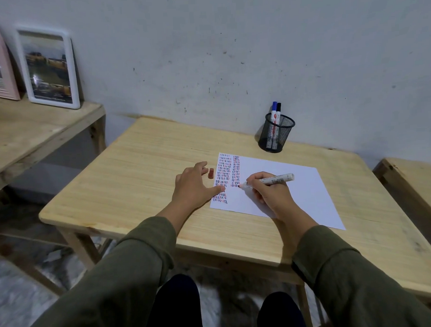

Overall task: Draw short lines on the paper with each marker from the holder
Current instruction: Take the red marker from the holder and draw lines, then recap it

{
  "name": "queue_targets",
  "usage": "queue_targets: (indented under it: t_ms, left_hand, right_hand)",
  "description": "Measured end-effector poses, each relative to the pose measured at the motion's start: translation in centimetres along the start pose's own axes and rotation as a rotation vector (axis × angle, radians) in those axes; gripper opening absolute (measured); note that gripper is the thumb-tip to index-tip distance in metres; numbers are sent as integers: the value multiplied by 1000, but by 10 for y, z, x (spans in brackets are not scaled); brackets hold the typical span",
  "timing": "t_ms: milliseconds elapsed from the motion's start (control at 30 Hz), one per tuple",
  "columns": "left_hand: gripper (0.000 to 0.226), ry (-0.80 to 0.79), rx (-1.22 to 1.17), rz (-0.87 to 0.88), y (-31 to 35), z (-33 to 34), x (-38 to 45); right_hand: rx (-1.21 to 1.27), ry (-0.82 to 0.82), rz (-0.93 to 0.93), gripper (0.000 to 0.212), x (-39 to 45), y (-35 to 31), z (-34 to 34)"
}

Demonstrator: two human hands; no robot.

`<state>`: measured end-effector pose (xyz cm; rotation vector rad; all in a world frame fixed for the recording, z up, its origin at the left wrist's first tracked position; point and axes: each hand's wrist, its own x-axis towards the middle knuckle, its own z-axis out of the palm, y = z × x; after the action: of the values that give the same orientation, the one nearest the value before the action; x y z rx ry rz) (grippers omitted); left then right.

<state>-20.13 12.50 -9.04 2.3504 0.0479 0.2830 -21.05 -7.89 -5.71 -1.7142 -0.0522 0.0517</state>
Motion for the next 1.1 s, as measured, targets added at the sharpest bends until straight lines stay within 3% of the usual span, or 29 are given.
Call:
queue_targets:
  t_ms: [133,300,467,733,1100]
  left_hand:
    - [85,-10,9,10,0,-1,-1]
    - [45,27,-29,45,2,-3,0]
    - [27,79,-26,-19,11,-2,5]
    - [14,186,-805,-299,73,-19,23]
    - [19,-7,-1030,-321,127,-35,31]
  right_hand:
    - [40,7,-7,13,2,3,-1]
    - [139,41,33,18,4,5,-2]
    - [246,51,48,9,3,-5,-2]
    - [151,18,-136,9,8,-63,-9]
    - [128,23,-282,17,7,-101,-16]
